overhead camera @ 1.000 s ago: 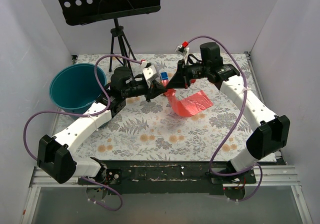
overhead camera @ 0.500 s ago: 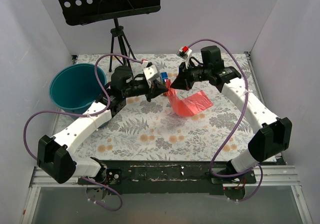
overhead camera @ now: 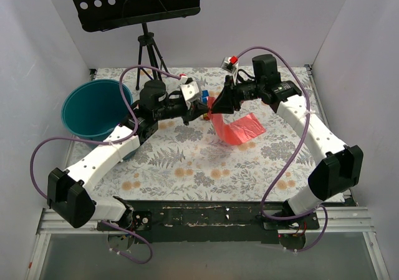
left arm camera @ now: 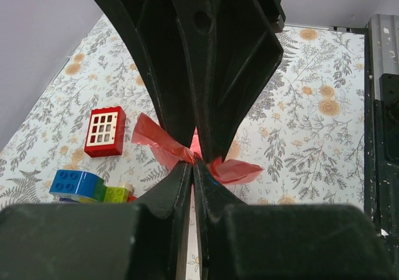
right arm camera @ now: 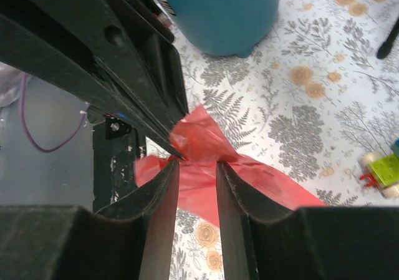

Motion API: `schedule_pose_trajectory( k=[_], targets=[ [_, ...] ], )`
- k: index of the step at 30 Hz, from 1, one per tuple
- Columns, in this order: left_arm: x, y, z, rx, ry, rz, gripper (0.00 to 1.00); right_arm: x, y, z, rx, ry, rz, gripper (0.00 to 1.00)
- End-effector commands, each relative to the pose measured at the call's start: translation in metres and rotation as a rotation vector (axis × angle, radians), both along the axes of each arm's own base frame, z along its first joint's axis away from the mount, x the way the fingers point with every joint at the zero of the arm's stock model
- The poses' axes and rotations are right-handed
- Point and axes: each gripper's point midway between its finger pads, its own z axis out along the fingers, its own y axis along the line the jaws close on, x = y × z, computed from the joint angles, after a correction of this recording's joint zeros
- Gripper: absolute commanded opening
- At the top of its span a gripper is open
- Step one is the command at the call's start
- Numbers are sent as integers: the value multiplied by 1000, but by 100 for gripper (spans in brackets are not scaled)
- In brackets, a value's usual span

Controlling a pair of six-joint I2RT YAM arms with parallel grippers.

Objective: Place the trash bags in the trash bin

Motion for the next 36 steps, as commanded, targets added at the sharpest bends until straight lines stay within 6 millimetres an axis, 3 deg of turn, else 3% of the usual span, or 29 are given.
schedule_pose_trajectory(
  k=[1, 8, 10, 11, 13, 17, 21, 29, 34, 36],
  targets=[
    [0, -2, 12, 3, -42, -8, 6, -10, 11, 31, 88, -42, 93, 39],
    [-4, -5, 12, 11, -51, -54, 7, 2, 20, 28, 96, -7, 80, 38],
    [-5, -6, 12, 13, -64, -63, 6, 4, 21, 27, 96, -7, 78, 24],
    [-5, -6, 12, 14, -67, -64, 5, 5, 22, 26, 95, -4, 79, 11],
    [-4, -6, 14, 15, -75, -63, 3, 5, 22, 23, 92, 1, 78, 1],
    [1, 0, 14, 18, -67, -21, 0, 9, 16, 23, 88, -19, 41, 1],
    [6, 8, 15, 3, -52, 48, 0, 29, 2, 10, 10, -63, -92, 1],
    [9, 13, 10, 13, -48, 91, 0, 44, -4, 7, -38, -102, -178, 1],
    [12, 15, 9, 17, -47, 111, 0, 43, -4, 6, -39, -99, -173, 1],
    [14, 16, 8, 18, -46, 122, 0, 30, 0, 10, 3, -91, -95, 1]
  ],
)
